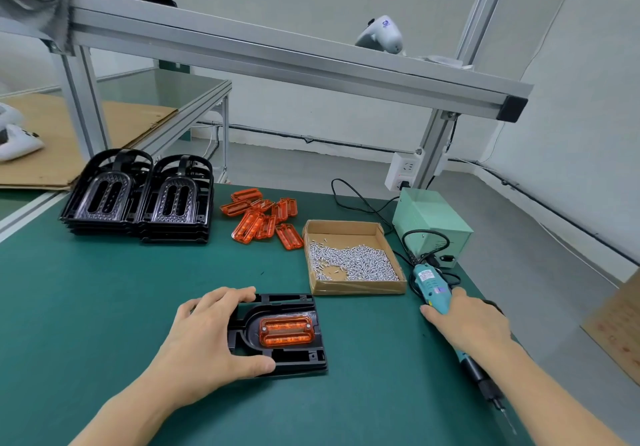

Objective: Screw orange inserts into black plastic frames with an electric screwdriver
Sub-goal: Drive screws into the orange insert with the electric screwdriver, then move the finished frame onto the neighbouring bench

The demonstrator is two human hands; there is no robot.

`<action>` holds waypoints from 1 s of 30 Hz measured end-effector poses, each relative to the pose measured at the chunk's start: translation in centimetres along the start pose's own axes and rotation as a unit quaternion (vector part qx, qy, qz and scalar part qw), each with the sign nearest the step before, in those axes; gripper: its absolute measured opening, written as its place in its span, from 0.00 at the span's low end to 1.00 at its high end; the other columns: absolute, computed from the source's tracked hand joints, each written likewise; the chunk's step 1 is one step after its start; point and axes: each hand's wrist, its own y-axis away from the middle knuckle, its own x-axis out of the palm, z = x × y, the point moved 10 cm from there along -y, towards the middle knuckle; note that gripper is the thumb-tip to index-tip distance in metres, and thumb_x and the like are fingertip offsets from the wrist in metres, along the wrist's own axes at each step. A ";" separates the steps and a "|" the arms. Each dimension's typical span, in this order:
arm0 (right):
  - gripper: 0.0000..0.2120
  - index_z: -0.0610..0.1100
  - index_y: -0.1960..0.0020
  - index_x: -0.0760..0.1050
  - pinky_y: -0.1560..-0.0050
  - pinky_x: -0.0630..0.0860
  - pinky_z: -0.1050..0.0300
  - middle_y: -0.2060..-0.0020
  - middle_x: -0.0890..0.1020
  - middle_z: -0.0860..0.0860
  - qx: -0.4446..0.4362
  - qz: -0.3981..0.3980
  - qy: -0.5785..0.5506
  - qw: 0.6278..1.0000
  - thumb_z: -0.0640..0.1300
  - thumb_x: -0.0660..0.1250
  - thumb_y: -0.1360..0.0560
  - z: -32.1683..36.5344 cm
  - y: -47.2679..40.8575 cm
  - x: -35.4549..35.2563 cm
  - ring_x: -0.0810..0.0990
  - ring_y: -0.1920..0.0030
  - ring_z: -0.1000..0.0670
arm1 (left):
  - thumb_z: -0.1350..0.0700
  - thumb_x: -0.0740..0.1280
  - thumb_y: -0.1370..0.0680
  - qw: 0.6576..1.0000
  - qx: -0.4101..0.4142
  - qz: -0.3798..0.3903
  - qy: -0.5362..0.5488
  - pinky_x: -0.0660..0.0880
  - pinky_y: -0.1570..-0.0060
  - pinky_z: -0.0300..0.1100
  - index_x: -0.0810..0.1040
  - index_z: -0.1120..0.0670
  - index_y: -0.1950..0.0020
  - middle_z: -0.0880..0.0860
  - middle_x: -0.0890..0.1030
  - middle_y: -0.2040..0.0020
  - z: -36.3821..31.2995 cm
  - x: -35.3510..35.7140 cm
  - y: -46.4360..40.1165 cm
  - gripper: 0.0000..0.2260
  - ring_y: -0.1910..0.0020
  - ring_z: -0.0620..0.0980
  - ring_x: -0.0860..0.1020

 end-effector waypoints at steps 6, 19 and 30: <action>0.31 0.47 0.37 0.68 0.58 0.72 0.56 0.47 0.76 0.49 -0.004 -0.059 0.034 0.998 0.71 0.51 0.25 0.5 1.3 -3.4 0.77 0.48 0.47 | 0.26 0.65 0.48 1.000 0.004 -0.002 0.001 0.62 0.34 0.42 0.60 0.34 0.32 0.29 0.61 0.37 -0.1 0.0 0.0 0.45 0.39 0.43 0.54; 0.56 0.50 0.21 0.39 0.28 0.36 0.59 0.21 0.43 0.55 -0.465 0.071 -0.145 0.871 0.73 0.66 0.34 19.3 10.2 -3.8 0.40 0.23 0.56 | 0.25 0.63 0.47 0.999 0.021 0.009 -0.034 0.52 0.27 0.44 0.59 0.36 0.30 0.36 0.63 0.32 -0.5 0.0 -0.3 0.46 0.30 0.46 0.54; 0.64 0.47 0.22 0.36 0.26 0.29 0.49 0.21 0.42 0.51 -0.511 0.110 -0.083 0.849 0.74 0.70 0.40 22.6 10.5 -0.8 0.35 0.24 0.56 | 0.25 0.65 0.46 0.996 0.055 0.009 -0.065 0.35 0.28 0.40 0.50 0.40 0.26 0.34 0.55 0.34 -0.5 -0.6 0.6 0.52 0.31 0.27 0.43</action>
